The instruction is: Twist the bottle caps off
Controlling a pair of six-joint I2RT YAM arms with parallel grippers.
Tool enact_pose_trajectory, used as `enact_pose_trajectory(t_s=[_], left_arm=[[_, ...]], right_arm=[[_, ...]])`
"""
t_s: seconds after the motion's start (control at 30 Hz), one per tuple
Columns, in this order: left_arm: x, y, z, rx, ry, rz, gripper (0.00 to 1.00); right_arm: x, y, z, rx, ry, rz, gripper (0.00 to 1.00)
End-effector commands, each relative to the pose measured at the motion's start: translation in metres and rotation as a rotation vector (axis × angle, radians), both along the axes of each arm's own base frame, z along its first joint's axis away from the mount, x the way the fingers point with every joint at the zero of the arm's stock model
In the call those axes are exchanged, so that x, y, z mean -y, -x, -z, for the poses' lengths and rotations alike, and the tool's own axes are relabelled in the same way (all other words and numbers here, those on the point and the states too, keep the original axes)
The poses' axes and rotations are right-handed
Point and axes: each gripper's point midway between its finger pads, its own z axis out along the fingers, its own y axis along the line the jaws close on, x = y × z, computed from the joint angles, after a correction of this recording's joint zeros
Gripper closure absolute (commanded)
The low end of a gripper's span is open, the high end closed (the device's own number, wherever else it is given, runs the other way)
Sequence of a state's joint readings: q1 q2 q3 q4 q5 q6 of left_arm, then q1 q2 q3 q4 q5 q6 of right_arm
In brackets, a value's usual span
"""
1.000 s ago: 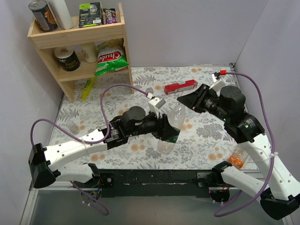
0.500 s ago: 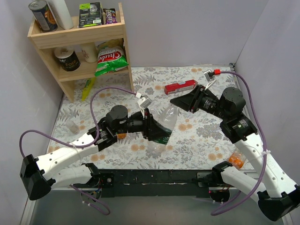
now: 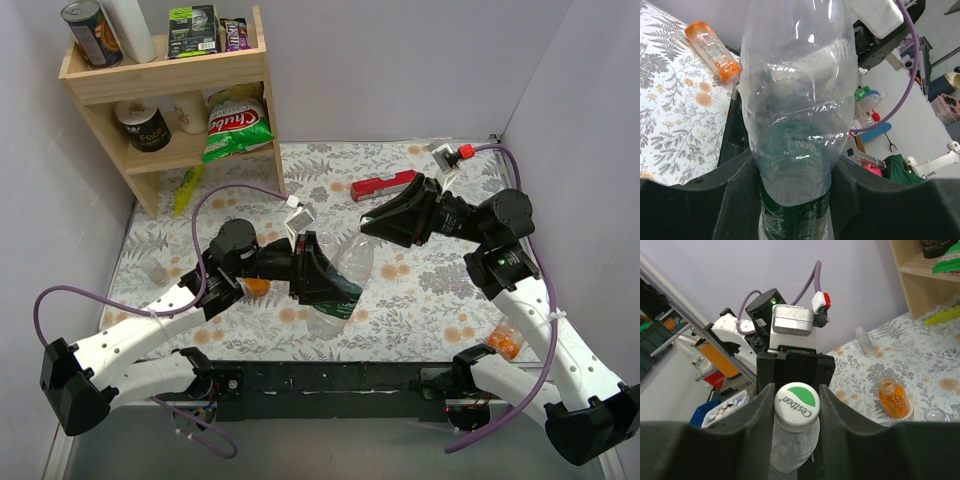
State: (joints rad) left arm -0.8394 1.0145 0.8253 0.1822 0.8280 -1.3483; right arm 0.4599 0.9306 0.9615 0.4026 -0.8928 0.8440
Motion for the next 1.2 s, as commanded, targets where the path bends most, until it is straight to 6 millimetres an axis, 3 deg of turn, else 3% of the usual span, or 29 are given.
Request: enact_pose_trajectory(t_s=[0.0,0.03,0.07,0.1,0.23,0.3,0.47,0.67,0.83,1.03,1.17], left_arm=[[-0.007,-0.015,-0.009,0.045,-0.009,-0.127,0.71],[-0.006,-0.027,-0.002,0.048,-0.047,-0.188,0.72],[-0.006,-0.032,-0.004,0.057,-0.069,-0.209,0.72],[-0.008,-0.036,0.007,0.038,-0.126,-0.234,0.72],[-0.011,-0.057,0.018,0.081,-0.215,-0.335,0.72],[-0.01,-0.064,0.023,0.084,-0.257,-0.377,0.72],[-0.004,-0.071,0.04,0.116,-0.365,-0.436,0.73],[0.003,-0.07,0.035,0.13,-0.378,-0.47,0.73],[0.003,-0.072,0.036,0.117,-0.383,-0.495,0.73],[0.006,-0.071,0.038,0.118,-0.39,-0.492,0.73],[0.008,-0.07,0.04,0.12,-0.397,-0.481,0.73]], right_arm=[[0.004,-0.007,0.002,0.03,0.057,0.062,0.48],[0.006,-0.017,-0.004,0.013,0.049,0.13,0.38],[0.008,-0.02,0.0,-0.024,0.064,0.162,0.34],[0.01,-0.023,0.0,-0.039,0.063,0.189,0.29],[0.027,-0.044,-0.009,-0.114,0.034,0.392,0.25],[0.033,-0.049,-0.003,-0.187,0.062,0.45,0.23],[0.042,-0.061,-0.002,-0.246,0.084,0.548,0.25],[0.041,-0.074,0.022,-0.372,0.207,0.591,0.34],[0.044,-0.074,0.032,-0.406,0.267,0.613,0.34],[0.028,-0.071,0.05,-0.441,0.301,0.545,0.35],[0.021,-0.07,0.05,-0.439,0.273,0.513,0.37]])
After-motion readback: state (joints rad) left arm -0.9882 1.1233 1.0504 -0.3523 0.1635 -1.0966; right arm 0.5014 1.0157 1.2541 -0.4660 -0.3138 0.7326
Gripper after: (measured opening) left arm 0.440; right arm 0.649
